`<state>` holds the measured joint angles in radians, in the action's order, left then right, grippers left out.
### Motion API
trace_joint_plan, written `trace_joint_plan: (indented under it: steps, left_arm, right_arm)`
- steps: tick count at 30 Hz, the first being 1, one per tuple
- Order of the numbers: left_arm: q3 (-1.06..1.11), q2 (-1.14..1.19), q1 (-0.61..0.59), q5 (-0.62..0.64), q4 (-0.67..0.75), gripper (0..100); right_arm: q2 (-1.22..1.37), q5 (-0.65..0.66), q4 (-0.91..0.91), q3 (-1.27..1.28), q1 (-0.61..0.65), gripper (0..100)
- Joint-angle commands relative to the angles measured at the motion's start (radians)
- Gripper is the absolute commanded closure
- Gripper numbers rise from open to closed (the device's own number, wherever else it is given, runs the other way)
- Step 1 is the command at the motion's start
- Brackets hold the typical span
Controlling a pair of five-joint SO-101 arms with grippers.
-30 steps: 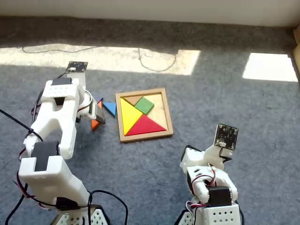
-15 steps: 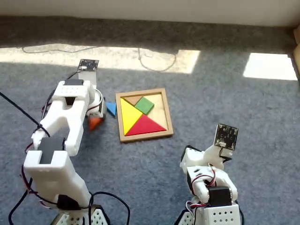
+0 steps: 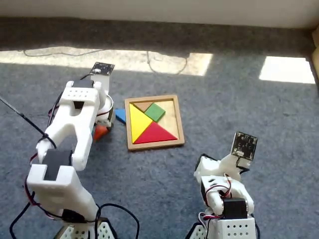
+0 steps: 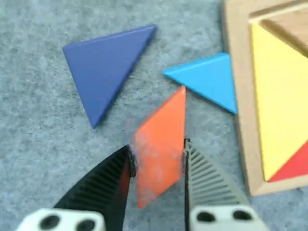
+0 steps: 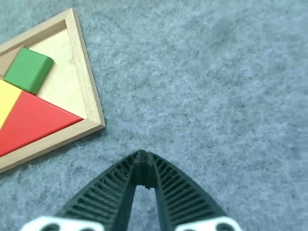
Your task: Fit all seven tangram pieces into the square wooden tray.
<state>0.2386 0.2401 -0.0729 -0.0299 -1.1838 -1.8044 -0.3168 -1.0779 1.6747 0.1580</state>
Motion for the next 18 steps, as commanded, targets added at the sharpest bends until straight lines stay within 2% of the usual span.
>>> trace_joint_plan:
  steps: [1,6,12,18]
  left_arm:
    - [0.056,-0.219,0.058,-0.012,-0.017,98]
    - [0.160,-0.364,0.096,-0.035,-0.015,98]
    - [0.240,-0.479,0.202,-0.310,0.000,98]
    - [0.248,-0.490,0.251,-0.548,0.158,98]
  right_arm:
    - [-0.002,0.002,-0.002,0.124,-0.010,99.3]
    - [-0.002,0.002,-0.002,0.124,-0.012,99.3]
    - [-0.002,0.002,-0.002,0.124,-0.012,99.3]
    - [-0.002,0.002,-0.002,0.124,-0.012,99.3]
